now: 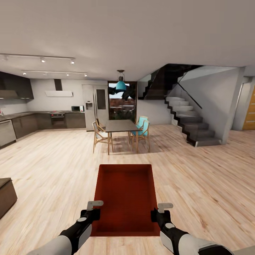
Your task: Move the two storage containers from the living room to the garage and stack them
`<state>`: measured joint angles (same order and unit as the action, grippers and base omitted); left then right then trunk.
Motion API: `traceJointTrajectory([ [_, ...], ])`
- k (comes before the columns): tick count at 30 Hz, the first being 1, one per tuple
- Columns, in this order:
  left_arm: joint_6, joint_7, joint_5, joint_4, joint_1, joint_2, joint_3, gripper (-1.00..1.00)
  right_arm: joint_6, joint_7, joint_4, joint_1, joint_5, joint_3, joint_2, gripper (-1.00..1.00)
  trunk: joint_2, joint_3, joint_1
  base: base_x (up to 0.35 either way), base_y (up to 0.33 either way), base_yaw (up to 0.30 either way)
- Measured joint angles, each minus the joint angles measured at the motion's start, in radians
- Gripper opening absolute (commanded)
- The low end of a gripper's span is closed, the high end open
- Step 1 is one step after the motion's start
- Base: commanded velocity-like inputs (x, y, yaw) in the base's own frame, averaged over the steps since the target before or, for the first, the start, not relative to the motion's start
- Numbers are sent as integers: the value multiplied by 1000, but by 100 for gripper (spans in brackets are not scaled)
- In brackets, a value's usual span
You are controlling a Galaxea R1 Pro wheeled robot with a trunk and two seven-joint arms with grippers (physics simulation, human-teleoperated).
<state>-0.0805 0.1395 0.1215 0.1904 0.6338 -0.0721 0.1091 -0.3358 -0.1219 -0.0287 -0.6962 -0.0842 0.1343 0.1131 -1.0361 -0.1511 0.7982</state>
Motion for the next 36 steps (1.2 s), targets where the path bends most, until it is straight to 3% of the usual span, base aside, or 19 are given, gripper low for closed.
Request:
traceJointTrajectory([
  [36,0,0,-1,0,0,0,-1,-100,-1,0,0,0,-1,1,0,-100,0,0,0,320,0,0],
])
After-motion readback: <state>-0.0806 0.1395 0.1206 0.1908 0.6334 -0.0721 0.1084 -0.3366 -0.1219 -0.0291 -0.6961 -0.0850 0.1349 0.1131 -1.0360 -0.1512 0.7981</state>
